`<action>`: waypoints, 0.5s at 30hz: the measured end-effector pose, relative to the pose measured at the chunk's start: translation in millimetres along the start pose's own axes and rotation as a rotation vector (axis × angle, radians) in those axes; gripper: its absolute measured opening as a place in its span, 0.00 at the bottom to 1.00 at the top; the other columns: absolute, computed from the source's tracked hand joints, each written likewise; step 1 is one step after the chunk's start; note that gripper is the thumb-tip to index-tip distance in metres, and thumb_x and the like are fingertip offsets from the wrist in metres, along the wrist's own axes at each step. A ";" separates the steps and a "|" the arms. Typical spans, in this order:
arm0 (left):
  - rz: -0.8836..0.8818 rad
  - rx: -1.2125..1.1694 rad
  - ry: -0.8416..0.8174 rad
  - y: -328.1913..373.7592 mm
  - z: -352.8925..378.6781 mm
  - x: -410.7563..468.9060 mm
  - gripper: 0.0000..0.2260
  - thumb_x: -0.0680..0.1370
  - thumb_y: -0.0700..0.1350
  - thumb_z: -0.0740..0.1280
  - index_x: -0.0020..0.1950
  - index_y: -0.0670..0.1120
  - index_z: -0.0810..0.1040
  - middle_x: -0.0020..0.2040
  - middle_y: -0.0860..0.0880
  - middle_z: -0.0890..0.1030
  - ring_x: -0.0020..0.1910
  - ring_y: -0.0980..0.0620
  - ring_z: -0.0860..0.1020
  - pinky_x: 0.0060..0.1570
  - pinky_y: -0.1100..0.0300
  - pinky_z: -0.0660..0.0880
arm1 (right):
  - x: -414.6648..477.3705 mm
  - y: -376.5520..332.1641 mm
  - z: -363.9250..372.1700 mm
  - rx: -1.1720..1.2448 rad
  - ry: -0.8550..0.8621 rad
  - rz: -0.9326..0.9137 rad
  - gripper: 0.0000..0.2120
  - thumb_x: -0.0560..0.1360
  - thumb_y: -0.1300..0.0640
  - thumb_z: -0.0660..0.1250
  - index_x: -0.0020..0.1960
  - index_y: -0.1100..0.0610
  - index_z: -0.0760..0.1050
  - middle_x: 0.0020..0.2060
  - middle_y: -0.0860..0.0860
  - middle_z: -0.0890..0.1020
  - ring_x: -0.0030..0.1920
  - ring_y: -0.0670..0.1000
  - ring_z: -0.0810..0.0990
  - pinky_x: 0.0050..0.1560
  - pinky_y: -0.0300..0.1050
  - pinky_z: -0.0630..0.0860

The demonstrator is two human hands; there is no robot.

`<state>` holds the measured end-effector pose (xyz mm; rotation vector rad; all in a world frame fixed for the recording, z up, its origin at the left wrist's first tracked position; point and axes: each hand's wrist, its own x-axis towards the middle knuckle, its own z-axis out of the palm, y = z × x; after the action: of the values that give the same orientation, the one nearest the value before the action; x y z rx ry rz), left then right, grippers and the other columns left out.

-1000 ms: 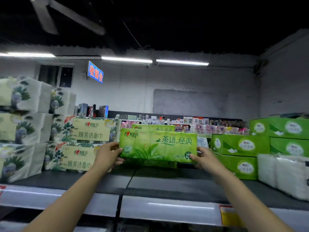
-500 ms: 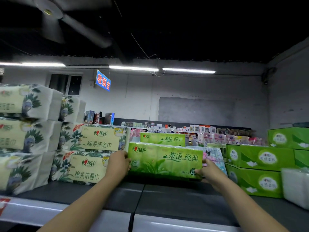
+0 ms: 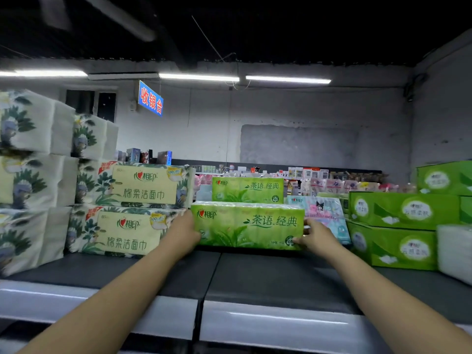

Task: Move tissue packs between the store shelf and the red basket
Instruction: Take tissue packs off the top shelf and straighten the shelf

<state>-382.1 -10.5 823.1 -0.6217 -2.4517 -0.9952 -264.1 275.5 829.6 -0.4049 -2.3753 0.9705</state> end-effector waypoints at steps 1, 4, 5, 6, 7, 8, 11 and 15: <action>-0.006 -0.005 -0.011 1.4 0.4 -0.7 0.18 0.70 0.36 0.64 0.59 0.40 0.69 0.53 0.40 0.76 0.53 0.42 0.75 0.52 0.48 0.75 | -0.1 1.0 1.9 -0.038 0.010 -0.016 0.21 0.71 0.61 0.73 0.62 0.60 0.72 0.57 0.56 0.81 0.55 0.55 0.79 0.56 0.45 0.75; -0.044 -0.012 -0.056 4.8 2.3 -2.2 0.21 0.72 0.36 0.64 0.64 0.38 0.63 0.55 0.38 0.74 0.54 0.41 0.74 0.51 0.51 0.74 | -2.3 2.1 6.7 -0.151 0.025 -0.043 0.20 0.72 0.58 0.72 0.62 0.60 0.73 0.58 0.55 0.80 0.58 0.56 0.78 0.55 0.41 0.71; -0.051 0.003 -0.075 4.7 3.6 -1.6 0.23 0.73 0.37 0.64 0.66 0.37 0.61 0.57 0.37 0.74 0.55 0.40 0.74 0.52 0.52 0.74 | -1.6 3.2 8.4 -0.176 0.031 -0.046 0.19 0.73 0.58 0.71 0.62 0.60 0.73 0.58 0.56 0.80 0.58 0.56 0.77 0.54 0.42 0.71; -0.052 0.025 -0.090 5.1 4.9 -1.5 0.24 0.74 0.38 0.64 0.67 0.36 0.60 0.59 0.36 0.73 0.57 0.39 0.73 0.54 0.52 0.73 | -0.6 4.3 10.0 -0.198 0.041 -0.052 0.18 0.73 0.57 0.71 0.61 0.60 0.74 0.58 0.56 0.80 0.58 0.57 0.77 0.55 0.43 0.72; -0.051 0.044 -0.102 4.8 5.5 -1.2 0.26 0.74 0.38 0.65 0.69 0.36 0.59 0.60 0.35 0.72 0.59 0.38 0.72 0.56 0.52 0.73 | 0.7 5.4 11.1 -0.212 0.052 -0.053 0.17 0.74 0.57 0.70 0.60 0.59 0.74 0.58 0.57 0.80 0.58 0.58 0.77 0.55 0.45 0.72; -0.045 0.060 -0.109 5.5 5.6 -2.2 0.26 0.75 0.39 0.64 0.69 0.36 0.58 0.61 0.35 0.72 0.59 0.38 0.72 0.57 0.53 0.72 | 2.1 6.2 12.5 -0.221 0.064 -0.054 0.15 0.74 0.57 0.69 0.60 0.59 0.75 0.57 0.57 0.80 0.58 0.58 0.77 0.55 0.46 0.73; -0.047 0.099 -0.136 4.4 6.4 -2.9 0.20 0.76 0.40 0.64 0.65 0.37 0.64 0.60 0.36 0.74 0.57 0.40 0.72 0.55 0.53 0.71 | 6.9 8.0 16.3 -0.228 0.077 -0.050 0.14 0.75 0.57 0.68 0.59 0.60 0.75 0.57 0.58 0.80 0.57 0.59 0.77 0.56 0.47 0.73; -0.040 0.125 -0.178 3.2 7.3 -4.8 0.14 0.76 0.42 0.64 0.60 0.38 0.68 0.58 0.38 0.76 0.53 0.43 0.74 0.52 0.55 0.71 | 10.1 9.6 18.6 -0.234 0.022 -0.057 0.16 0.76 0.61 0.65 0.63 0.59 0.73 0.58 0.58 0.79 0.58 0.59 0.76 0.54 0.45 0.73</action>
<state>-378.0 -4.2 817.5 -0.6462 -2.6670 -0.8246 -282.4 276.6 815.3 -0.4300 -2.4743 0.6614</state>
